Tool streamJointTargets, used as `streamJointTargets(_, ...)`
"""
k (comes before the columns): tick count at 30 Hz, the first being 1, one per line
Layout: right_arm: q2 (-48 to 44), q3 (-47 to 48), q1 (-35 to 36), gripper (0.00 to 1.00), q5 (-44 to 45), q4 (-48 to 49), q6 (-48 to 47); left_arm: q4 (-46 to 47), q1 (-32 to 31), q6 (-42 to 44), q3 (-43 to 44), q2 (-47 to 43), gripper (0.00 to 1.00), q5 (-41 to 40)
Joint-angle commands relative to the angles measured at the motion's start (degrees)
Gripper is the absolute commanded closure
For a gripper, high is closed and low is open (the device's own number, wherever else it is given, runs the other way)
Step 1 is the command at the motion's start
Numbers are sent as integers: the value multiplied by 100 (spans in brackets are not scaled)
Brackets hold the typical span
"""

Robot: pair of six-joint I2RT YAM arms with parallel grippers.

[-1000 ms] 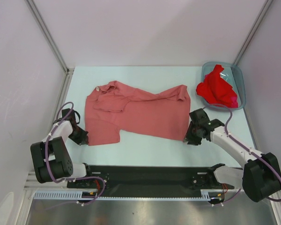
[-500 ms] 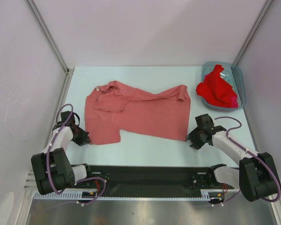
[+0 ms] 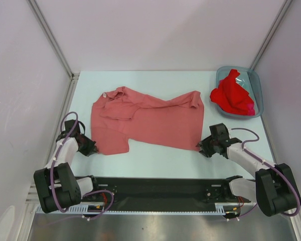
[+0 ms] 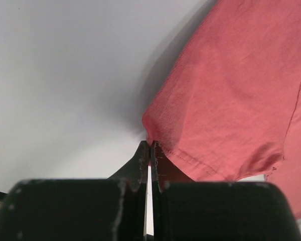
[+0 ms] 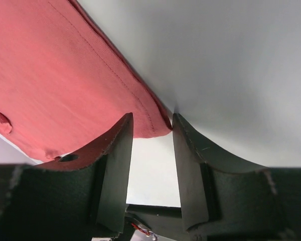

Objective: Fold and stack the t-shirts
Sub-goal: Flatten the tshirt out

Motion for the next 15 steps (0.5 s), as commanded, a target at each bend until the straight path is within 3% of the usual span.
streamJointTargets(1, 37, -235, 10, 58, 150, -234, 326, 30, 10, -66, 25, -209, 100, 114)
streamJointTargets(5, -209, -270, 18, 59, 264, -620, 510, 4, 10, -66, 26, -235, 100, 105)
streamJointTargets(15, 27, -578, -87, 62, 176, -199, 739, 21, 10, -84, 8, -235, 100, 105)
